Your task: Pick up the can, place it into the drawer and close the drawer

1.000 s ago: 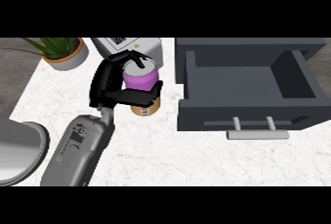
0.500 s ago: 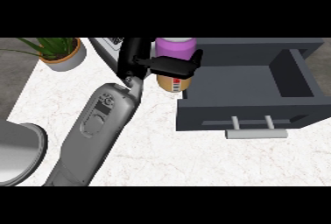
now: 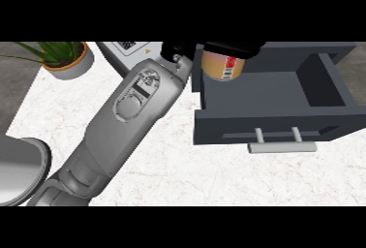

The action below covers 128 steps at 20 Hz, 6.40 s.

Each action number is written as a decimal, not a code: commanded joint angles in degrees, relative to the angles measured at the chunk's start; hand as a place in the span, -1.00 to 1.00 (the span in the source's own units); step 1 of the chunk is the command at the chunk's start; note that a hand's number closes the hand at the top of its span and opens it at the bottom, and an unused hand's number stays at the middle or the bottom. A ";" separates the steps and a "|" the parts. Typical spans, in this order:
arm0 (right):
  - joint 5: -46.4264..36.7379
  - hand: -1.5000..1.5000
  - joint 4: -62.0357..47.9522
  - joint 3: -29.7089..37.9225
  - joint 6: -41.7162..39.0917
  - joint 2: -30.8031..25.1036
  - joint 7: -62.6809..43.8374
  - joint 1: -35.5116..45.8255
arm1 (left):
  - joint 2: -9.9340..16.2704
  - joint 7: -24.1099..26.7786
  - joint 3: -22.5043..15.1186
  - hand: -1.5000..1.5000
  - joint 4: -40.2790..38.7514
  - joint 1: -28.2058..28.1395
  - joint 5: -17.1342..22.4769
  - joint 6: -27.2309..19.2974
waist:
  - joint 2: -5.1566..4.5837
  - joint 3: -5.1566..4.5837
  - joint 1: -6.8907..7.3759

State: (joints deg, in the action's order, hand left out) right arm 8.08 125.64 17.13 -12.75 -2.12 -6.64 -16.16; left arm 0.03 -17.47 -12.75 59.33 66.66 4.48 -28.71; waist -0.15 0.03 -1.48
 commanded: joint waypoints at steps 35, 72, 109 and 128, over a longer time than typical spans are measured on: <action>-3.89 -1.00 -4.46 -3.12 3.33 -0.13 -2.87 11.66 | -0.03 16.55 -17.17 1.00 -36.64 17.88 21.96 -7.70 | -1.41 0.12 -4.67; -26.60 -1.00 -0.59 -8.27 1.61 -9.71 7.07 13.83 | -0.03 24.09 -21.18 -1.00 -33.00 14.20 35.60 -16.78 | -1.02 0.06 -3.11; -73.79 -1.00 -63.53 -17.03 36.13 -5.53 12.58 38.87 | 16.89 5.81 -23.80 -1.00 -9.11 6.34 27.72 -17.50 | 0.30 0.04 4.70; -77.33 -1.00 -96.92 -6.42 54.10 -8.11 14.04 64.54 | 28.49 1.69 -22.49 -1.00 9.41 -9.16 26.23 -14.79 | -0.76 0.10 6.56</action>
State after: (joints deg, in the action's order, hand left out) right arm -69.74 35.98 9.21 38.55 -10.79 6.40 44.76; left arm 26.54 -14.94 -35.39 64.80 61.05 30.86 -43.83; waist -0.07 -0.49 4.11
